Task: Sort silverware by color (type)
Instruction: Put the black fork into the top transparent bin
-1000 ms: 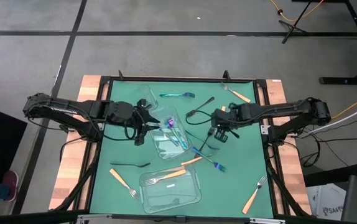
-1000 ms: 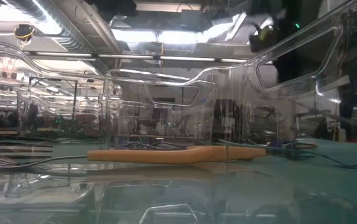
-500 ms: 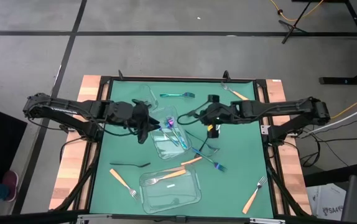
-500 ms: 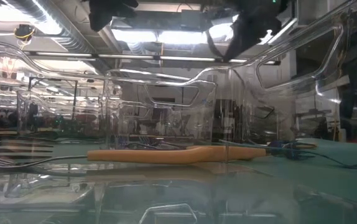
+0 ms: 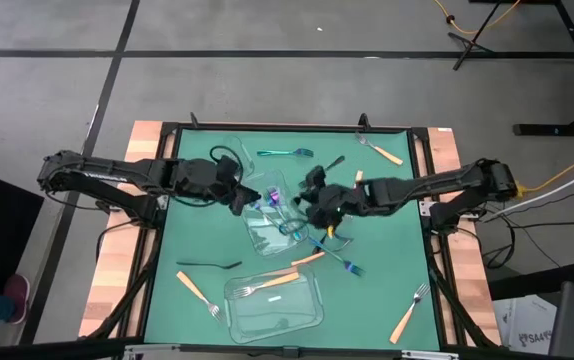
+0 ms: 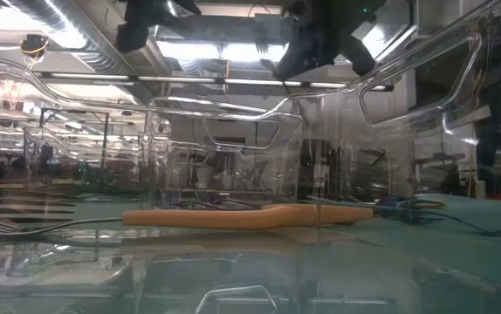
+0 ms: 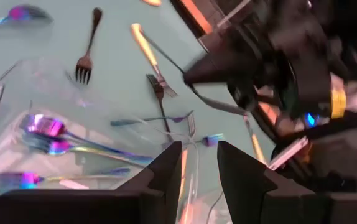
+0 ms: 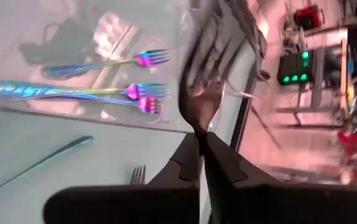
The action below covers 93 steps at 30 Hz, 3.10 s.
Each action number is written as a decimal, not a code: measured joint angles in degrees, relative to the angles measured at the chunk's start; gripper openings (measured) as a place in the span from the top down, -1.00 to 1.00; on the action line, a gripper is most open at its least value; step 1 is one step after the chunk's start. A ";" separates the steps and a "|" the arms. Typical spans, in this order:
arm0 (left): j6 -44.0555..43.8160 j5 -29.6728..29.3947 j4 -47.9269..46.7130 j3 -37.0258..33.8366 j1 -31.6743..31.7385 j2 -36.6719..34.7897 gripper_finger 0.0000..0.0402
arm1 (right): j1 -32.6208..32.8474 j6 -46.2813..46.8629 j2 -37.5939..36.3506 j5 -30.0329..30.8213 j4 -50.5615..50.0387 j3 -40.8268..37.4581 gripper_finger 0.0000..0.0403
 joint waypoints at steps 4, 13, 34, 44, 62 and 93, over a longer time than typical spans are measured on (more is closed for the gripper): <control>-3.74 3.20 1.23 0.00 3.31 1.30 0.51 | 2.79 -5.80 1.84 2.59 3.97 -0.04 1.00; -8.17 12.83 9.65 0.17 7.19 8.65 0.51 | 7.64 -17.06 4.73 4.09 16.27 0.02 1.00; -18.22 23.80 19.54 -0.02 5.65 17.44 0.51 | 11.98 -32.74 5.03 0.83 19.19 0.01 1.00; -17.70 22.58 19.46 -0.02 5.59 17.46 0.51 | 12.00 -33.13 5.03 0.81 22.28 0.01 1.00; -16.65 22.54 21.20 0.06 5.61 17.44 0.92 | 11.98 -33.13 5.03 0.69 21.52 -0.04 1.00; -9.52 22.17 22.74 -0.05 6.79 17.55 1.00 | 12.05 -27.12 4.98 2.06 21.50 -0.01 0.41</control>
